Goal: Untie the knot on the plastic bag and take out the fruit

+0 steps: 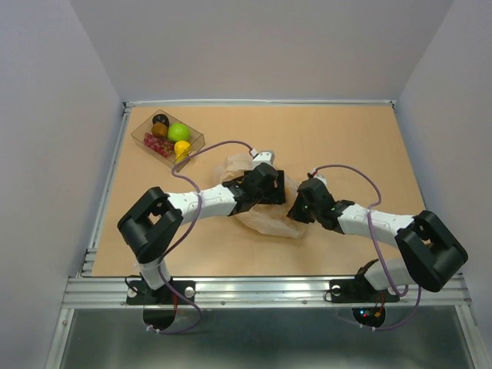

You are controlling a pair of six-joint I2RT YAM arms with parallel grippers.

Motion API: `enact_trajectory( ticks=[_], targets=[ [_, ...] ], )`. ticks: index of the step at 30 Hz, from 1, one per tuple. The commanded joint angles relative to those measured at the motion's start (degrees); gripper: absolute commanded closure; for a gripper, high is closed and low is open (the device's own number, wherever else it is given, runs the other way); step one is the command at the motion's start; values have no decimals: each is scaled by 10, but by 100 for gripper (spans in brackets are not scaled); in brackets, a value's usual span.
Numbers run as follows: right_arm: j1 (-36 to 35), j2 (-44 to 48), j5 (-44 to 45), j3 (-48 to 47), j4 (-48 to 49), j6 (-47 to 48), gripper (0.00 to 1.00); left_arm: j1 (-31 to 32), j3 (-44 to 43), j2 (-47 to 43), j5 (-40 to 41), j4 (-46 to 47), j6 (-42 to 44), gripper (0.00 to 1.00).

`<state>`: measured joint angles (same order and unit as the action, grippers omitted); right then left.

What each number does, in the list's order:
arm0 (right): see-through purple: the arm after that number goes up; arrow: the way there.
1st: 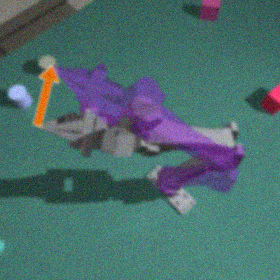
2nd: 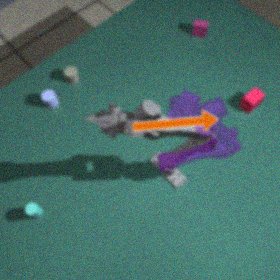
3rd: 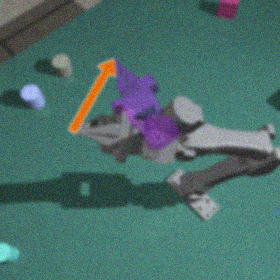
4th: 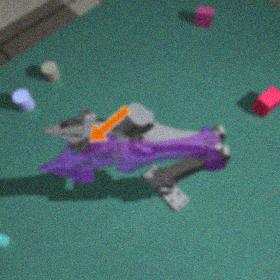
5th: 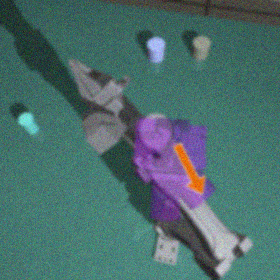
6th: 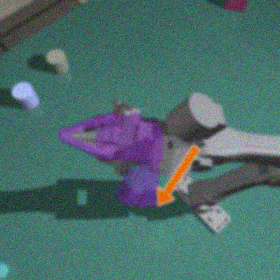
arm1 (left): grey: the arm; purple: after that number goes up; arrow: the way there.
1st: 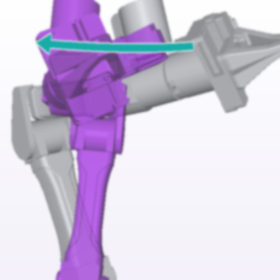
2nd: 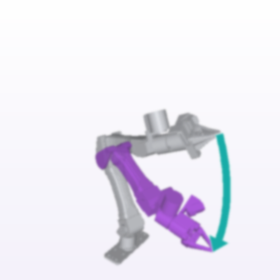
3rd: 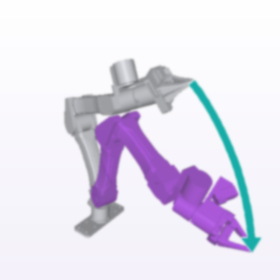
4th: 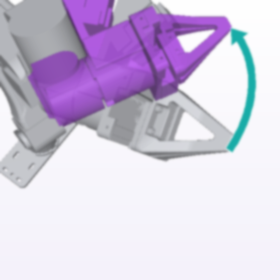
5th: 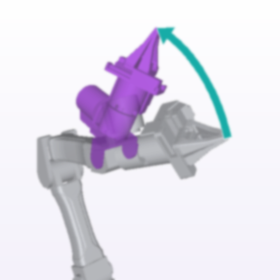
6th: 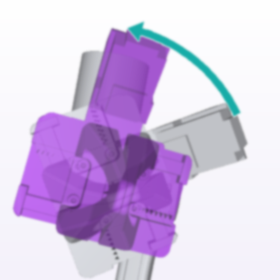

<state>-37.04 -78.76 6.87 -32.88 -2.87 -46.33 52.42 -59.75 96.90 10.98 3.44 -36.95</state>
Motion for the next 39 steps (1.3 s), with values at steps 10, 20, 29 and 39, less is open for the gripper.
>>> enact_trajectory(
  ticks=[10,20,29,39],
  targets=[
    [9,20,-66,21,57,1,99,-23,-62,76,5,40,15,16],
    [9,-1,-102,17,65,19,99,-23,-97,141,-22,33,-1,16],
    [8,4,-92,20,65,26,99,-24,-79,81,19,7,15,59],
    [10,16,-47,24,54,17,99,-43,-60,-30,-3,-60,52,64]
  ],
)
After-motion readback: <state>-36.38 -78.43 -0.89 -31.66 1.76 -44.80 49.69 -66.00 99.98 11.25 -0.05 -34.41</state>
